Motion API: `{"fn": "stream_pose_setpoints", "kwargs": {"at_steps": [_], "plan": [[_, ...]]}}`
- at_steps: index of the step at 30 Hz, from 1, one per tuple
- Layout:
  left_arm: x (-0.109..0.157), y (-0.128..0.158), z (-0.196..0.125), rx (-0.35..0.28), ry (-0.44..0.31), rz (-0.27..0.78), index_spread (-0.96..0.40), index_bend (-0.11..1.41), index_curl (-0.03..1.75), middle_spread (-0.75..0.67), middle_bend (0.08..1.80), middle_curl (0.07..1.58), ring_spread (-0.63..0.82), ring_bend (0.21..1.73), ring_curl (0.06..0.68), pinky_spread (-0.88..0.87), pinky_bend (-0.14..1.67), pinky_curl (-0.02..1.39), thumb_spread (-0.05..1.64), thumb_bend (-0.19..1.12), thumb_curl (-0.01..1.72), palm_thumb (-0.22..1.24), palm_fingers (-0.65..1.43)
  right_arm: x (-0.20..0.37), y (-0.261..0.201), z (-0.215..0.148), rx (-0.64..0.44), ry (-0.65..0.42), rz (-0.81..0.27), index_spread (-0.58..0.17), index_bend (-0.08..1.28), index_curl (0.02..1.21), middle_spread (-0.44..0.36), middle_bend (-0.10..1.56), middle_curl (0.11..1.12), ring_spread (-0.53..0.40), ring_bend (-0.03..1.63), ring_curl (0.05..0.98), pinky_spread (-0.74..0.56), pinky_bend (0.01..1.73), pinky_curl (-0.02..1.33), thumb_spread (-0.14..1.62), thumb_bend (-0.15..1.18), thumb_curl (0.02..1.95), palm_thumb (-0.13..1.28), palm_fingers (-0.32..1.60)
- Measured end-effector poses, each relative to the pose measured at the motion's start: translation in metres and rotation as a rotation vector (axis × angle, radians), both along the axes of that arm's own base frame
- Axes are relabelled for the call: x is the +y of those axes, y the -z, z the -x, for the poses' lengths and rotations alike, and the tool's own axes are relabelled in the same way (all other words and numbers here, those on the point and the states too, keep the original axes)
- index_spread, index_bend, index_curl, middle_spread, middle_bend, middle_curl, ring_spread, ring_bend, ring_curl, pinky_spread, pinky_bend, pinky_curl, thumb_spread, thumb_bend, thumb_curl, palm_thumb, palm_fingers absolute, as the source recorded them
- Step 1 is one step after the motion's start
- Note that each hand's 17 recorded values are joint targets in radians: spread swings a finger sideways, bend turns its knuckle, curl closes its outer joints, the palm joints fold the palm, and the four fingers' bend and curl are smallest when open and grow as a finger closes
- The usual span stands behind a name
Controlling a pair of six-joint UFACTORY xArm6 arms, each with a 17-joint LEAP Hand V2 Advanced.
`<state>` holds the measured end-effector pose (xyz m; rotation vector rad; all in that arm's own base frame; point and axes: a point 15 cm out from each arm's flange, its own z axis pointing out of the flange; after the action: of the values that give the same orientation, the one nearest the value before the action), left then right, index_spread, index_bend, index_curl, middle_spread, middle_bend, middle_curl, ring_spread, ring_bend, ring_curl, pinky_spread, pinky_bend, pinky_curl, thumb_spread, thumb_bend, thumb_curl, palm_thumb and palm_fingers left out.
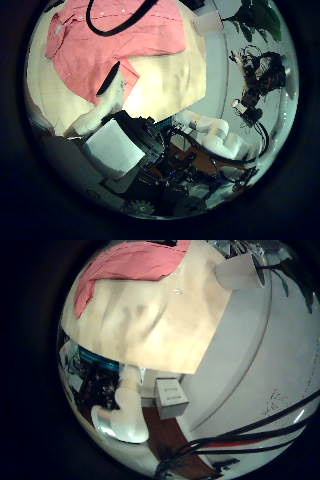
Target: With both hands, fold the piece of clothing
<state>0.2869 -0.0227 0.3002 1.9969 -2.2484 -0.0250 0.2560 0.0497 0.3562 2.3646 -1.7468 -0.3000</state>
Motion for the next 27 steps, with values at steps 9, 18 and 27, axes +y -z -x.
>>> {"fn": "stream_pose_setpoints", "kwargs": {"at_steps": [9, 18, 27], "plan": [[0.007, -0.001, 0.005, 0.012, -0.022, 0.001, -0.10, 0.19, 0.42, 0.00, 0.22, 0.35, 0.21, 0.42, 0.176, 0.13, 0.18, 0.29, 1.05, -0.02, 0.34, 0.62, 0.36, -0.001, 0.002, 0.000, 0.007, 0.000, 0.000, -0.346, 0.18, 0.32, 0.090, 0.19, 0.30, 0.248, 0.33, 0.233, 0.43, 0.43, 0.27, 1.19, -0.02, 0.28, 0.53, 0.23], [-0.020, 0.031, 0.006, 0.029, -0.030, -0.027, -0.06, 0.18, 0.42, 0.02, 0.18, 0.34, 0.25, 0.41, 0.175, 0.15, 0.22, 0.31, 1.05, -0.03, 0.33, 0.59, 0.30, -0.002, 0.002, -0.001, 0.008, 0.011, 0.004, -0.346, 0.18, 0.32, 0.088, 0.19, 0.30, 0.248, 0.33, 0.232, 0.43, 0.42, 0.27, 1.19, -0.02, 0.28, 0.54, 0.23], [-0.064, 0.091, 0.003, 0.005, 0.168, -0.160, 0.00, 0.13, 0.37, 0.08, 0.16, 0.33, 0.27, 0.45, 0.195, 0.18, 0.27, 0.33, 1.00, -0.05, 0.30, 0.40, 0.18, -0.006, 0.004, -0.001, 0.017, 0.026, 0.008, -0.345, 0.18, 0.32, 0.109, 0.19, 0.30, 0.239, 0.33, 0.233, 0.43, 0.42, 0.27, 1.19, -0.02, 0.28, 0.54, 0.23]]}}
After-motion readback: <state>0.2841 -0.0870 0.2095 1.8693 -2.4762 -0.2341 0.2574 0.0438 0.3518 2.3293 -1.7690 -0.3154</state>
